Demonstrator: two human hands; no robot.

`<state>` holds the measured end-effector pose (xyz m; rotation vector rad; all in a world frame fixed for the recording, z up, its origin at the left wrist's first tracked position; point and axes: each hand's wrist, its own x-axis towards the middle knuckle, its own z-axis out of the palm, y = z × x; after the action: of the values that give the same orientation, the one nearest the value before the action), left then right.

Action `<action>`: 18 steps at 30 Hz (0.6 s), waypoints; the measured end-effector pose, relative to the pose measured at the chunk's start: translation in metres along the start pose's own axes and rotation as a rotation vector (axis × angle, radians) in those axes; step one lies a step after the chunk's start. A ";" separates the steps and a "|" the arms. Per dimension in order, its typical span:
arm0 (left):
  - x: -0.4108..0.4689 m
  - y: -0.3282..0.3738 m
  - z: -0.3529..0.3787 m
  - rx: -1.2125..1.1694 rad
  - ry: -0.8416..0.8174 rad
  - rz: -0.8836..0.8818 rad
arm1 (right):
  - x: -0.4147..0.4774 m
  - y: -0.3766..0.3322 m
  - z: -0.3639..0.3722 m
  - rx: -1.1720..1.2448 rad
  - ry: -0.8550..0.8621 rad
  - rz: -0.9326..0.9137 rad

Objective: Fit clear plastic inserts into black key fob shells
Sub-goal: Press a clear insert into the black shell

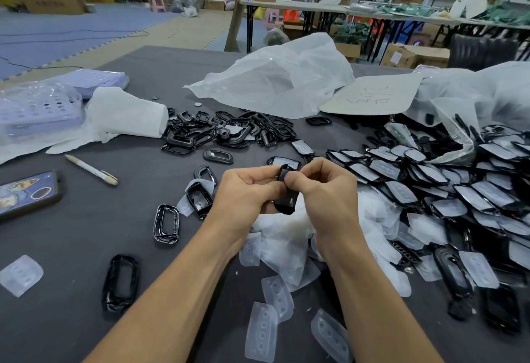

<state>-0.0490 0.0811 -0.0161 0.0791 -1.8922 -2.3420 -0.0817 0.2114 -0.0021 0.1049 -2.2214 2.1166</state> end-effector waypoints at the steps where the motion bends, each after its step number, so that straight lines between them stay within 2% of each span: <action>1: 0.000 0.000 0.000 -0.001 0.015 0.003 | -0.001 0.000 0.001 -0.025 0.001 -0.017; 7: 0.006 -0.003 0.005 -0.112 0.306 -0.009 | -0.005 0.006 0.007 -0.124 -0.048 -0.044; 10: 0.005 -0.003 0.006 -0.087 0.310 0.026 | -0.006 0.007 0.010 -0.170 -0.081 -0.045; 14: 0.006 -0.001 0.001 0.110 0.369 0.055 | -0.004 0.007 0.010 -0.181 -0.059 -0.023; 18: 0.007 0.003 -0.006 0.100 0.455 0.036 | -0.004 0.006 0.008 -0.176 -0.051 -0.031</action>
<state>-0.0549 0.0737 -0.0144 0.5333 -1.7564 -1.9859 -0.0783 0.2039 -0.0089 0.1837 -2.4057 1.9143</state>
